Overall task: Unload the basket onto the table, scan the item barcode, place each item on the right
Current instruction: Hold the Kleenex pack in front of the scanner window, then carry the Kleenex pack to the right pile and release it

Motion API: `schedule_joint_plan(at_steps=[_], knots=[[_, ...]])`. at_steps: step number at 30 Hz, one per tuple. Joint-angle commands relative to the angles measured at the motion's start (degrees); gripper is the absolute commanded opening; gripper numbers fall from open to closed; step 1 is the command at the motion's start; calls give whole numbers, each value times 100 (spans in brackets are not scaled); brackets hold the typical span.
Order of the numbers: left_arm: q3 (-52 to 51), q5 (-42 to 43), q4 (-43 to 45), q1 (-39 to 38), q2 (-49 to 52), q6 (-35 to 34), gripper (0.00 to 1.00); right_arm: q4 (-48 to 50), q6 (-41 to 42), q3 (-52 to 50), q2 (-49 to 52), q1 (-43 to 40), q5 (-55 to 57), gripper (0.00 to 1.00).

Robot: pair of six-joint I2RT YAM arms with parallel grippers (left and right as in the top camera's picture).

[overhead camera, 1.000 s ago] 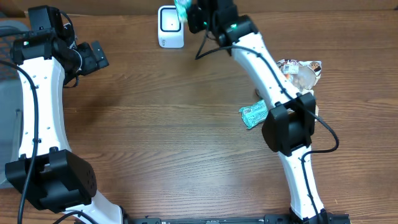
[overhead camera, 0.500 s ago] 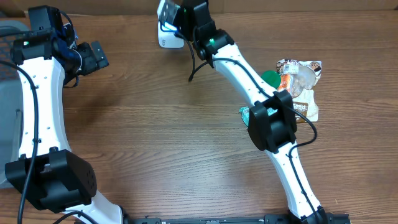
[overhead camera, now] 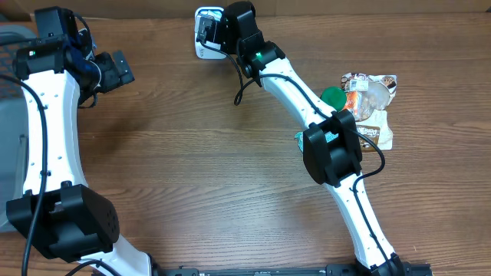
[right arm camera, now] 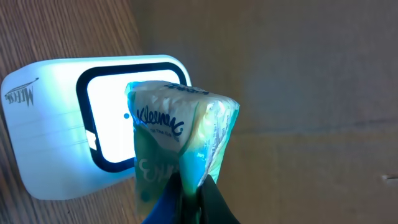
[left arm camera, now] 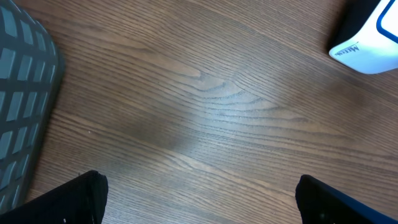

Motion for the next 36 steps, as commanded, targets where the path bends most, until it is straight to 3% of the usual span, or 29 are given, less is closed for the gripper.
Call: schedule_joint_plan(at_steps=[1,11,15,21,29,36], knots=[[-11,17,7,22,-46,-116,100,52,122,76,-118,-20,-24,4],[-11,17,4,22,-46,-118,99,-160,2627,83,-957,-256,-1880,4],[-11,20,7,22,-46,-118,100,-621,4380,83,-1596,-442,-2874,4],[-11,17,4,22,-46,-118,99,-1978,6618,83,-2439,-874,-3045,4],[-11,17,7,22,-46,-118,100,-4448,6933,83,-3416,-1738,-3045,4],[-11,17,4,22,-46,-118,99,-5936,7053,83,-3897,-2415,-2750,4]])
